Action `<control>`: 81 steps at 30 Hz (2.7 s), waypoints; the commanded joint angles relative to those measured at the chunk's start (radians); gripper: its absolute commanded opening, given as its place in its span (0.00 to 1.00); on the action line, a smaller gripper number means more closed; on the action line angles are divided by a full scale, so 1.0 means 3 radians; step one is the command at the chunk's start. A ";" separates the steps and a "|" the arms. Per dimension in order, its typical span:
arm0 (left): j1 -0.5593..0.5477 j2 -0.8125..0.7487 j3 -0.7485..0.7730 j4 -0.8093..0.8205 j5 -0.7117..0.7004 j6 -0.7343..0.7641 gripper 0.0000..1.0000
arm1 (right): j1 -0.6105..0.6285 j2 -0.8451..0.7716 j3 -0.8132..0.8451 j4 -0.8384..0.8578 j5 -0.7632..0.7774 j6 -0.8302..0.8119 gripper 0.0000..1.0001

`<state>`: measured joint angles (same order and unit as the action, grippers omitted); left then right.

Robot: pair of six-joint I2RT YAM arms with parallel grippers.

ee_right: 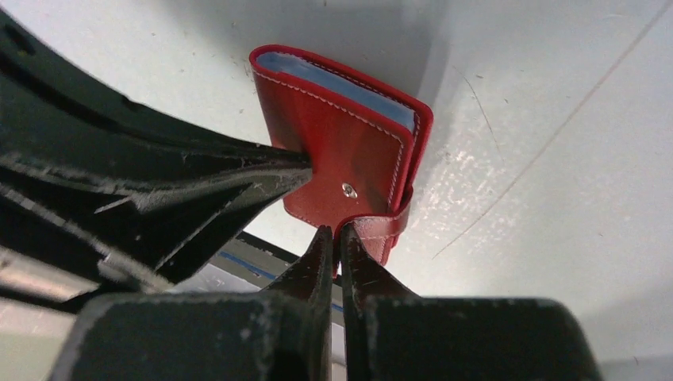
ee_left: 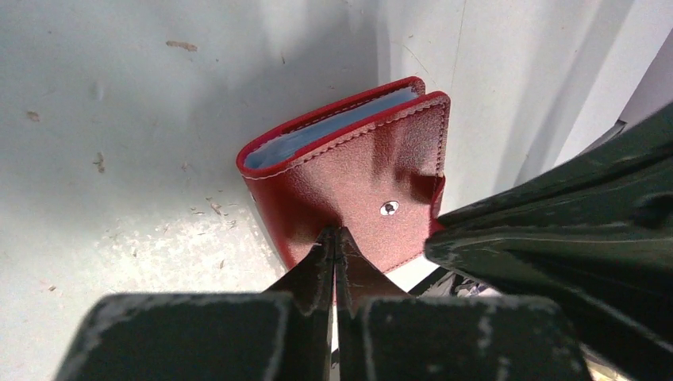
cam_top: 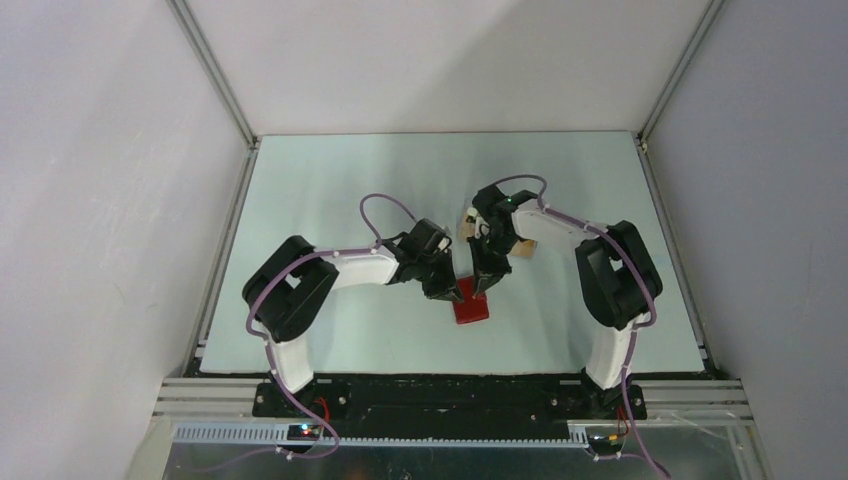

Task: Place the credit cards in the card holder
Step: Close the card holder at the center of the board.

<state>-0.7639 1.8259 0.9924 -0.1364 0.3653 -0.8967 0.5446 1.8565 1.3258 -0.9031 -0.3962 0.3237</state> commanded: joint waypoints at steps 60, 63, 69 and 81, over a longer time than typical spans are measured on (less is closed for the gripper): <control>0.0069 0.0169 -0.0185 0.0786 0.0237 -0.0450 0.05 | -0.0501 -0.0089 -0.0748 0.0538 -0.0151 0.0057 0.00; 0.0070 0.0199 -0.0169 0.0704 0.0220 -0.0441 0.04 | -0.0414 -0.0080 -0.0729 0.0632 -0.0203 0.0116 0.00; 0.0066 0.0231 -0.0152 0.0603 0.0169 -0.0427 0.01 | -0.0325 -0.0049 -0.0575 0.0611 -0.0191 0.0138 0.00; 0.0116 -0.0054 -0.0122 0.0570 0.0205 -0.0386 0.16 | -0.0241 -0.0038 -0.0476 0.0537 -0.0123 0.0121 0.00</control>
<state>-0.7456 1.8645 0.9409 0.0628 0.4500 -1.0298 0.4583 1.8408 1.1366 -0.7509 -0.4206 0.3508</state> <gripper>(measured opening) 0.099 0.009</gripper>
